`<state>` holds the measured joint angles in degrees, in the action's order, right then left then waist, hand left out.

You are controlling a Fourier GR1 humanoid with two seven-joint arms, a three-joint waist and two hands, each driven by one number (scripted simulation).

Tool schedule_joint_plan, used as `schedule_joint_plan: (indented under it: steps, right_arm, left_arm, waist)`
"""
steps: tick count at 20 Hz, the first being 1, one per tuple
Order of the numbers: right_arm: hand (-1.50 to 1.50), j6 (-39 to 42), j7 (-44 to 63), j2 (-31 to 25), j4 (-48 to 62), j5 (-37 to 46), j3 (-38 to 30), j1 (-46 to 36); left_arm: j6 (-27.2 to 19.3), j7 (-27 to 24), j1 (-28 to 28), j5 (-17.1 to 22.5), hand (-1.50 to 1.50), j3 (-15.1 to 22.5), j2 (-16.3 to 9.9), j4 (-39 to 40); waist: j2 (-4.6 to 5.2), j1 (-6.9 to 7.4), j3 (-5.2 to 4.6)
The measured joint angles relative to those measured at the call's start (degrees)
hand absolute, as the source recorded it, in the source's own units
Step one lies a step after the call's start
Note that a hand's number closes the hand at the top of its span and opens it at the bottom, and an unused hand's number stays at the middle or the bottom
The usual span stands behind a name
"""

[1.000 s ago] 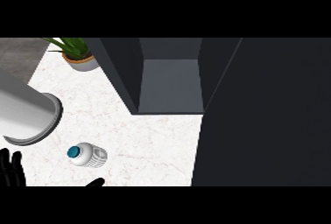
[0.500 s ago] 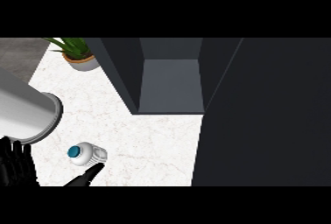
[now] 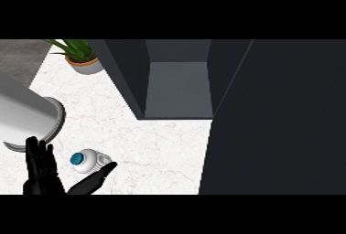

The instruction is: Pick up the bottled water, place it into the cabinet and close the cabinet

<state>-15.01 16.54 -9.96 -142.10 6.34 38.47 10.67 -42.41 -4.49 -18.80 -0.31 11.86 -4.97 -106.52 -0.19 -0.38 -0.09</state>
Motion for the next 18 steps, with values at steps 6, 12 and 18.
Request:
schedule_joint_plan:
  steps: [6,12,18]
  right_arm:
    - [-1.5,-1.7,1.0,-1.2,-0.1,0.4,0.5,-0.9]
    - [-1.5,-3.0,-0.3,-2.6,0.2,0.7,1.8,-0.4]
    - [-1.5,-3.6,-0.8,-4.2,0.1,0.7,1.4,-0.6]
  left_arm:
    - [3.8,-8.0,2.0,4.4,-1.5,-2.2,2.6,8.8]
    - [3.4,-15.5,4.7,8.7,-1.5,-2.0,4.4,17.8]
    - [5.8,-23.1,7.4,13.6,-1.5,-5.2,4.8,26.9]
  waist:
    - [0.02,-0.03,0.01]
    - [0.03,-0.1,0.01]
    - [0.07,-0.03,0.02]
